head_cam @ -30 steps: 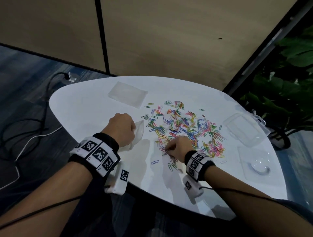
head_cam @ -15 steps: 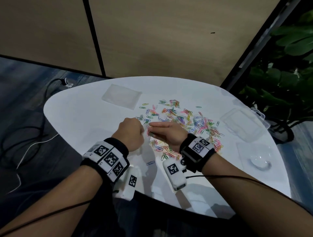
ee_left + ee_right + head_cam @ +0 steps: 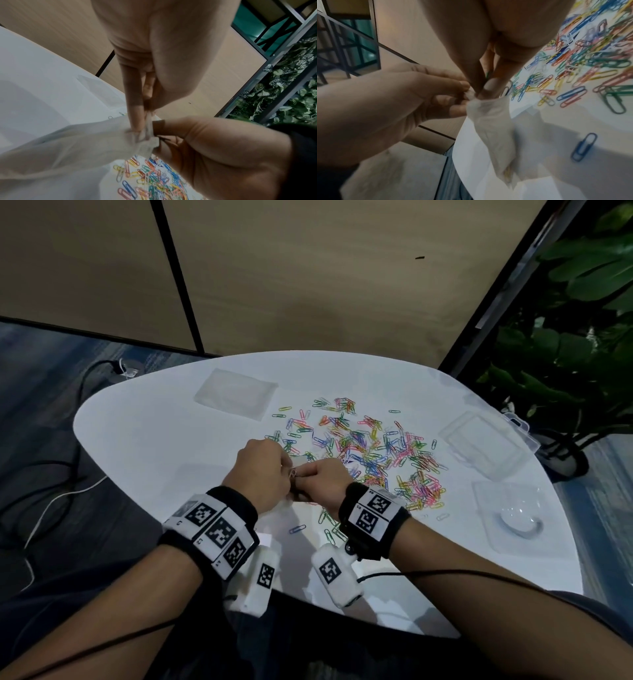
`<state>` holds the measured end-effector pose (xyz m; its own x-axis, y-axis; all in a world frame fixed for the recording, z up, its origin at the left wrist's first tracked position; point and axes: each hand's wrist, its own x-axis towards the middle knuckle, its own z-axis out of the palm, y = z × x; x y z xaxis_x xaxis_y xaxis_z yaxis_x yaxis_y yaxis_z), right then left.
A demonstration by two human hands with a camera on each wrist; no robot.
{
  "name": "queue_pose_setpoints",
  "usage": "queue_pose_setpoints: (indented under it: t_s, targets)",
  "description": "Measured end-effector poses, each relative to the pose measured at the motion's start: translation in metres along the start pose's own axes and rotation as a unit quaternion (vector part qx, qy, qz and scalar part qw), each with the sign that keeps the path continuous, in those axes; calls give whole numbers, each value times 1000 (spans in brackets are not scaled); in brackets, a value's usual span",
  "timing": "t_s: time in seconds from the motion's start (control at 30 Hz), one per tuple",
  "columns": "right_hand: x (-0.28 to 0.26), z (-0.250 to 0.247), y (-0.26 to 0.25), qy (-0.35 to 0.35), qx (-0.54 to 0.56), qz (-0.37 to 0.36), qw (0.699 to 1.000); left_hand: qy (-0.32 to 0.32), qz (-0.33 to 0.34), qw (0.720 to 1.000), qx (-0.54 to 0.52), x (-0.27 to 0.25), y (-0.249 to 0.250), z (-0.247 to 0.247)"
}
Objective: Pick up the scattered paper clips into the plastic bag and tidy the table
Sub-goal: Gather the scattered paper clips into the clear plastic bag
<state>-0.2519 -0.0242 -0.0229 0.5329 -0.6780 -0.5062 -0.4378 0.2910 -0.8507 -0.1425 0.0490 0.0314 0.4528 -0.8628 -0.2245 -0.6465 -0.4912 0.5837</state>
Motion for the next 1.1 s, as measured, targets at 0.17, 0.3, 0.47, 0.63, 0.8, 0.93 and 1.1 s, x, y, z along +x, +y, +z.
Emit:
queue_pose_setpoints:
  t_s: [0.17,0.3,0.47,0.63,0.8,0.93,1.1]
  targets:
    - [2,-3,-6,-39,-182,-33,982,-20,14,1000,3,-2,1,-1]
    - [-6,-15,-19,-37,-161,-67,984,-8,-1,1000,-1,1,-5,-6]
    - [-5,-51,-16,71,-182,-128,972,12,-4,1000,-3,2,-8,-16]
    - [0,-72,28,4,-596,-70,800,9,-3,1000,2,6,-10,-24]
    - [18,-58,63,31,-652,-153,742,6,-8,1000,20,8,-14,-30]
    - [23,-60,58,59,-622,-155,765,-4,-8,1000,25,6,-14,-33]
    - [18,-80,30,114,-364,-38,924,-9,-12,1000,22,7,-12,-33]
